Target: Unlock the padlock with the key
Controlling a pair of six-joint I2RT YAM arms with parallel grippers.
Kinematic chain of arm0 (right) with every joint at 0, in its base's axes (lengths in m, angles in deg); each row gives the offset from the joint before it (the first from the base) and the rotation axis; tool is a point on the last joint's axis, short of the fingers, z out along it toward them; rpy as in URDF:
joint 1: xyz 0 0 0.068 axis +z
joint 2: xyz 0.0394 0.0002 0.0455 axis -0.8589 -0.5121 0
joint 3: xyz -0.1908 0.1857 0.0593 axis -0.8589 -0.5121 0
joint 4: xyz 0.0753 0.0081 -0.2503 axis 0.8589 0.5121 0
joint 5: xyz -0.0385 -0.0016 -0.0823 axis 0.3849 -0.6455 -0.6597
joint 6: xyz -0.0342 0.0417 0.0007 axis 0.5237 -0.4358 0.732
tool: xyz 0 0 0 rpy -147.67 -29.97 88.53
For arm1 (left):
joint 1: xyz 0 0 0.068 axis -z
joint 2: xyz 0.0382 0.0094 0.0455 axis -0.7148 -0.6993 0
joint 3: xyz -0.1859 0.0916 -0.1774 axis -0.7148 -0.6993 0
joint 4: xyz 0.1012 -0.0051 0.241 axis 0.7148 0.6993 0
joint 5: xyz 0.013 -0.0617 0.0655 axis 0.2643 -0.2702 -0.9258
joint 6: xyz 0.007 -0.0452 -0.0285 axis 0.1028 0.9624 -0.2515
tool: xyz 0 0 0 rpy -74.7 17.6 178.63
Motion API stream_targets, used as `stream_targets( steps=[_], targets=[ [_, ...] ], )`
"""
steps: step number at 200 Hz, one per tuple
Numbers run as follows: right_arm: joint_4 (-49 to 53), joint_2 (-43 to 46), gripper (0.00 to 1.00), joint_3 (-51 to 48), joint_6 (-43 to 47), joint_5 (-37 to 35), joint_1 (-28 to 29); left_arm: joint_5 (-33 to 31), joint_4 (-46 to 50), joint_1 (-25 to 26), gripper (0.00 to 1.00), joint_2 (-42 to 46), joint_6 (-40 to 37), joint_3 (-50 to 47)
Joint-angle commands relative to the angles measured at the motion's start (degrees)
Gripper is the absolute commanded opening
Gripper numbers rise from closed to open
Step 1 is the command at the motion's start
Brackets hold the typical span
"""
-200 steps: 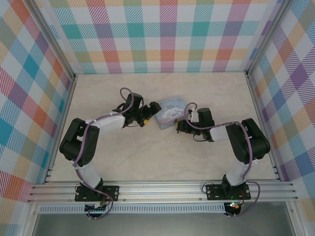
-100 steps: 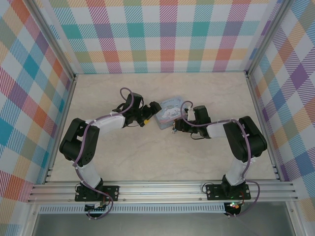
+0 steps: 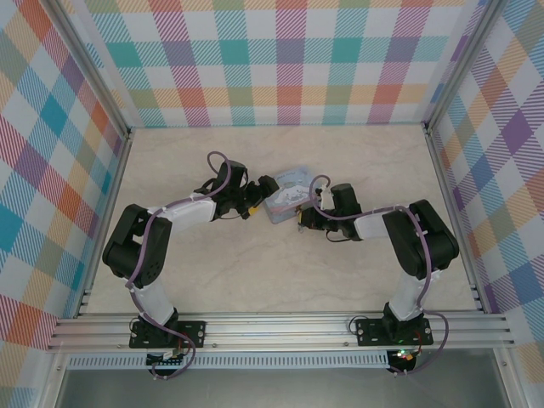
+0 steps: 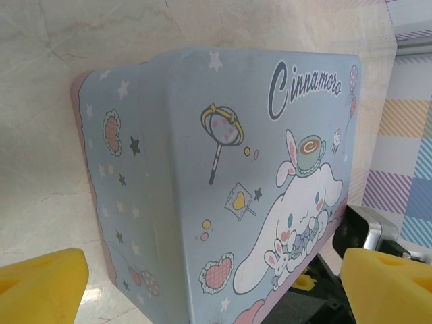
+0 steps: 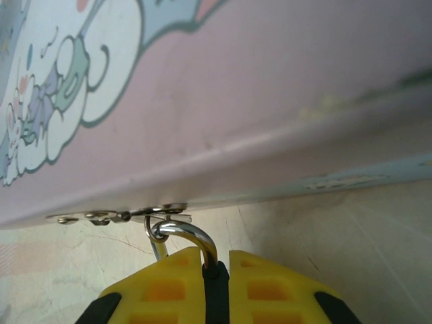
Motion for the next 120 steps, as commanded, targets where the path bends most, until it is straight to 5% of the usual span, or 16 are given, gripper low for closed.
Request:
stream_targets(
  steps=[1, 120],
  targets=[
    [-0.78, 1.39, 0.0, -1.78, -2.23, 0.22, 0.07, -0.5, -0.19, -0.13, 0.96, 1.0, -0.96, -0.95],
    [-6.46, 7.0, 0.0, -4.51, -11.61, -3.46, -1.58, -3.55, 3.05, 1.1, 0.96, -1.36, -3.42, -5.68]
  ],
)
